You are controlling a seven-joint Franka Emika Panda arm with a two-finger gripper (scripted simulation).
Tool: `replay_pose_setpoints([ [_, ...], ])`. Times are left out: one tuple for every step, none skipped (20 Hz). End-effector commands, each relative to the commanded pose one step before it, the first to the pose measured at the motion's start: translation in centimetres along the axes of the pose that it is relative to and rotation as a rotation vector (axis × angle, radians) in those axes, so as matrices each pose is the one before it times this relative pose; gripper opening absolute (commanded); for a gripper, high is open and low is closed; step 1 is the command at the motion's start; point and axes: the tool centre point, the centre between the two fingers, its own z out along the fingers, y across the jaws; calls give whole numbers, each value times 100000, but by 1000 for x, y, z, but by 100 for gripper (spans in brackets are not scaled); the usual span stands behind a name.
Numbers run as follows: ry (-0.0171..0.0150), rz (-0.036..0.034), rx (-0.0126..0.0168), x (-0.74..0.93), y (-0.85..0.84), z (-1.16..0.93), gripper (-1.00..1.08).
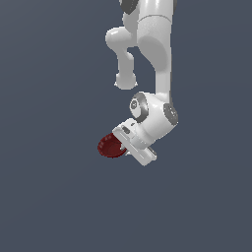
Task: Pick up the object and move it to a goal position.
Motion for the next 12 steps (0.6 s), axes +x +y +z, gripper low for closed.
replay_pose_setpoints([
  [4, 104, 177, -274, 1687, -377, -100],
  [0, 0, 0, -138, 688, -136, -100],
  [-54, -13, 41, -140, 701, -125, -100],
  [0, 0, 0, -142, 720, -142, -100],
  [0, 0, 0, -143, 736, -145, -100],
  [0, 0, 0, -138, 729, -144, -100],
  [0, 0, 0, -130, 707, -140, -100],
  [0, 0, 0, -123, 683, -135, -100],
  [0, 0, 0, -116, 656, -129, -100],
  [0, 0, 0, -110, 626, -123, -100],
  [0, 0, 0, -103, 596, -117, -100],
  [0, 0, 0, -93, 568, -111, -100],
])
